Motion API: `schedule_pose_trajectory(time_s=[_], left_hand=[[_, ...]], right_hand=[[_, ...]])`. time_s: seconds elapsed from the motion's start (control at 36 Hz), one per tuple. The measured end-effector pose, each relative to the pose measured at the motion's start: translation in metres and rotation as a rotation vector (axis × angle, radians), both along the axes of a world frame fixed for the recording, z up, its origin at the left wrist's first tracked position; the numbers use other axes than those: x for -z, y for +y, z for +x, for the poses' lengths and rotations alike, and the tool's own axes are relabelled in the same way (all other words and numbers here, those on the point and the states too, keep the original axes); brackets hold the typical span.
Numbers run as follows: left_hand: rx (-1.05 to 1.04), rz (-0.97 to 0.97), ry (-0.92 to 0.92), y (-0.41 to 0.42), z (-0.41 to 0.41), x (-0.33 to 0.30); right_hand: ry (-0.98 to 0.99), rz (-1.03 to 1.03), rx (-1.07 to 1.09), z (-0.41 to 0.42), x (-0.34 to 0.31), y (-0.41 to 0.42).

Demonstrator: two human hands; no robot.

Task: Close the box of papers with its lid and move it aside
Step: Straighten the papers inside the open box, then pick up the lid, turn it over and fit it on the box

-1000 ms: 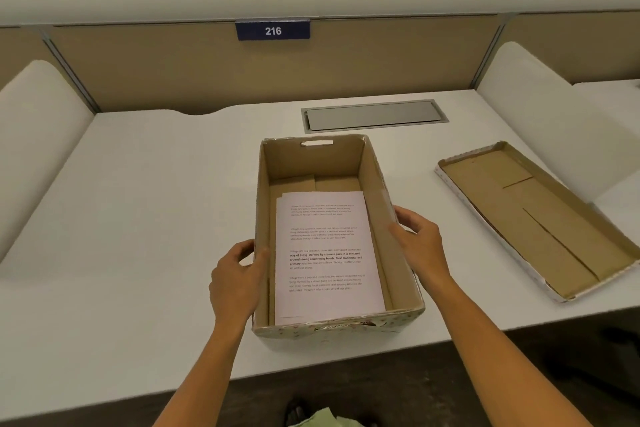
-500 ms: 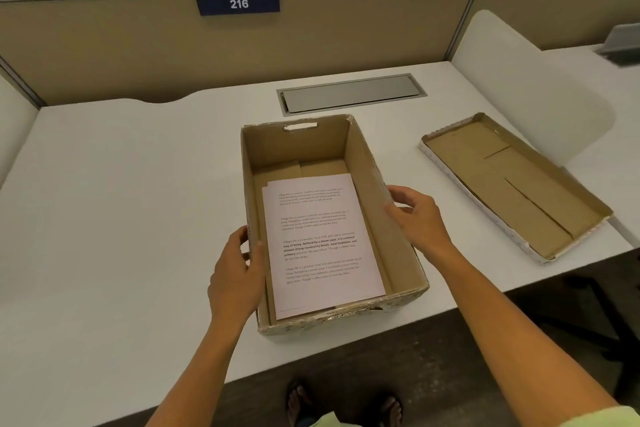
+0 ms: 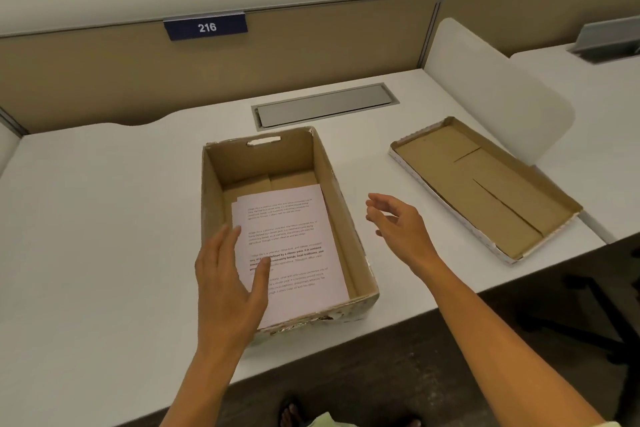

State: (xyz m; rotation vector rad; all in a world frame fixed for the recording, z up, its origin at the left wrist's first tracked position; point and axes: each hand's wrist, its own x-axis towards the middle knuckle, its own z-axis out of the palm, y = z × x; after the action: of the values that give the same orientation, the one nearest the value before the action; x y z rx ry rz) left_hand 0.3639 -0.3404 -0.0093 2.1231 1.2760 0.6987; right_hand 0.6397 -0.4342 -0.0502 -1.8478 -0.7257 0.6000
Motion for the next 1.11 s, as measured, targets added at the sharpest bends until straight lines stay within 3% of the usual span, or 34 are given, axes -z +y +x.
schedule_pose_trajectory(time_s=[0.11, 0.19, 0.61, 0.89, 1.11], left_hand=[[0.076, -0.007, -0.210, -0.036, 0.035, -0.014], [0.121, -0.016, -0.258, -0.064, 0.065, -0.020], [0.217, -0.143, -0.229, -0.159, 0.222, -0.005], [0.267, -0.206, -0.159, -0.158, 0.287, 0.016], [0.168, -0.273, -0.117, -0.133, 0.351, 0.048]], right_hand=[[-0.002, 0.030, -0.012, 0.019, -0.002, -0.025], [-0.025, 0.038, -0.013, 0.035, -0.002, -0.045], [-0.074, -0.003, 0.058, 0.152, -0.002, -0.158], [-0.102, -0.020, 0.121, 0.210, 0.007, -0.183], [-0.135, -0.067, 0.167, 0.264, 0.013, -0.177]])
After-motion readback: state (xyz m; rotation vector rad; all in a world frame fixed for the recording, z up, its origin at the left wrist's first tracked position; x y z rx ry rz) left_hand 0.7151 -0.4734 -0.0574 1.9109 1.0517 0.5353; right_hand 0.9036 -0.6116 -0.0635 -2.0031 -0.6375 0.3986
